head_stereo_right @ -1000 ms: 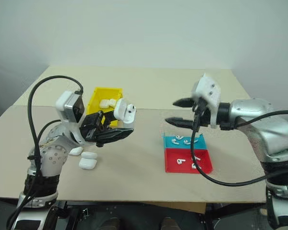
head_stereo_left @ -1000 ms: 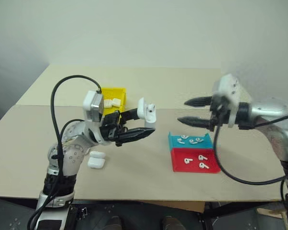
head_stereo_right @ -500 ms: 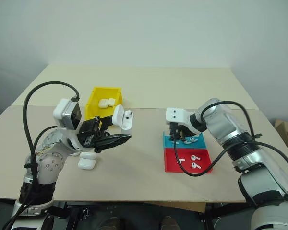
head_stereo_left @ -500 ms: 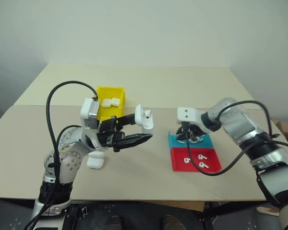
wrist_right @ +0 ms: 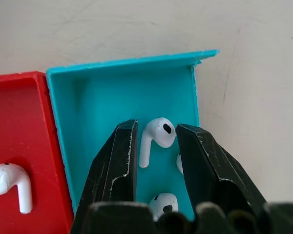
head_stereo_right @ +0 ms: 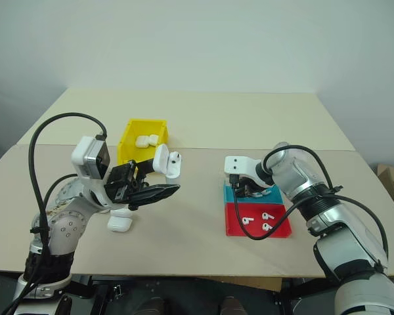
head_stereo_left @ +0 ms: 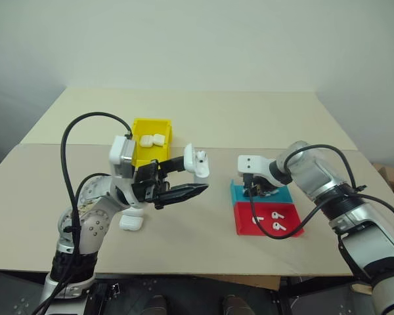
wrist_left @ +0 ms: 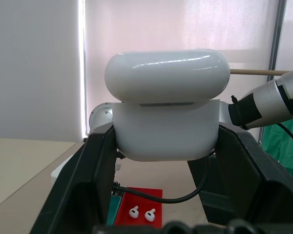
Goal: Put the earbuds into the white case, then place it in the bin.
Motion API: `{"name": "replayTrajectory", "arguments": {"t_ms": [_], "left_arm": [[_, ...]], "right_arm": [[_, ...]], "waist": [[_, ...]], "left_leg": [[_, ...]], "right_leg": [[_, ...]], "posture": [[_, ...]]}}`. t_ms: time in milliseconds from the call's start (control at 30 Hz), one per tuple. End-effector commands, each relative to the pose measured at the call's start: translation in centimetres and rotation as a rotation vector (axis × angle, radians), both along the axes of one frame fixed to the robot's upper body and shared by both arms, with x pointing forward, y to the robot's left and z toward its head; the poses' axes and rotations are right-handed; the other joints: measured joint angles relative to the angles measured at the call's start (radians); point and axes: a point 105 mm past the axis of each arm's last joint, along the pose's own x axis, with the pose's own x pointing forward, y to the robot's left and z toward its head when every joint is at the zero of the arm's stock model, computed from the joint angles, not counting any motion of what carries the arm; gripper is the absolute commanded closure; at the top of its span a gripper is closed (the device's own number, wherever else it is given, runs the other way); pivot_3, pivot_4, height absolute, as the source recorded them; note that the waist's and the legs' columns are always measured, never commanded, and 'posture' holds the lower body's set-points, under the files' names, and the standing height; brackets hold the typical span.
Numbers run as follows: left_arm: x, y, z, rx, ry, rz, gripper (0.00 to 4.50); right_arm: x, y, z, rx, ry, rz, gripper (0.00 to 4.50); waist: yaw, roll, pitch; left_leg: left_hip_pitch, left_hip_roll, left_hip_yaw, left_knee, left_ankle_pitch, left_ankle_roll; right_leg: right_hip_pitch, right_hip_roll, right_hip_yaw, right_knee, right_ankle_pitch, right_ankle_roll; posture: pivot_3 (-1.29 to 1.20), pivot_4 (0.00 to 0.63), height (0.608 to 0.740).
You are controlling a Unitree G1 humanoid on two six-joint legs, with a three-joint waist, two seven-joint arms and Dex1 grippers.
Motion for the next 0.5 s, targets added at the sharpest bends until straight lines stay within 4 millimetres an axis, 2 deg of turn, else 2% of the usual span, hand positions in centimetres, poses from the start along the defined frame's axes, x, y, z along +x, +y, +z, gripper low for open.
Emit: {"name": "replayTrajectory", "arguments": {"t_ms": [33,267,400,500], "left_arm": [[-0.81,0.19,0.97,-0.014,-0.058,-0.003,1.75],[-0.81,0.18,1.05,-0.017,-0.06,0.0,1.75],[-0.85,0.2,1.1,-0.018,-0.061,0.002,1.75],[-0.88,0.19,1.11,-0.017,-0.061,0.001,1.75]], "right_arm": [[0.21,-0.25,0.31,-0.011,-0.025,0.007,2.87],[0.18,-0.44,-0.39,-0.039,-0.019,0.021,2.87],[0.18,-0.4,-0.56,-0.035,-0.018,0.016,3.75],[0.17,-0.39,-0.61,-0.031,-0.017,0.011,3.87]], "waist": [[0.0,0.0,0.0],[0.0,0.0,0.0],[0.0,0.0,0.0],[0.0,0.0,0.0]], "left_leg": [[0.0,0.0,0.0,0.0,0.0,0.0],[0.001,0.0,0.0,0.0,0.0,0.0],[0.001,0.0,0.0,0.0,0.0,0.0],[0.001,0.0,0.0,0.0,0.0,0.0]], "right_leg": [[0.0,0.0,0.0,0.0,0.0,0.0],[0.001,0.0,0.0,0.0,0.0,0.0],[0.001,0.0,0.0,0.0,0.0,0.0],[0.001,0.0,0.0,0.0,0.0,0.0]], "posture": [[0.0,0.15,0.74],[0.0,0.15,0.74],[0.0,0.15,0.74],[0.0,0.15,0.74]]}}
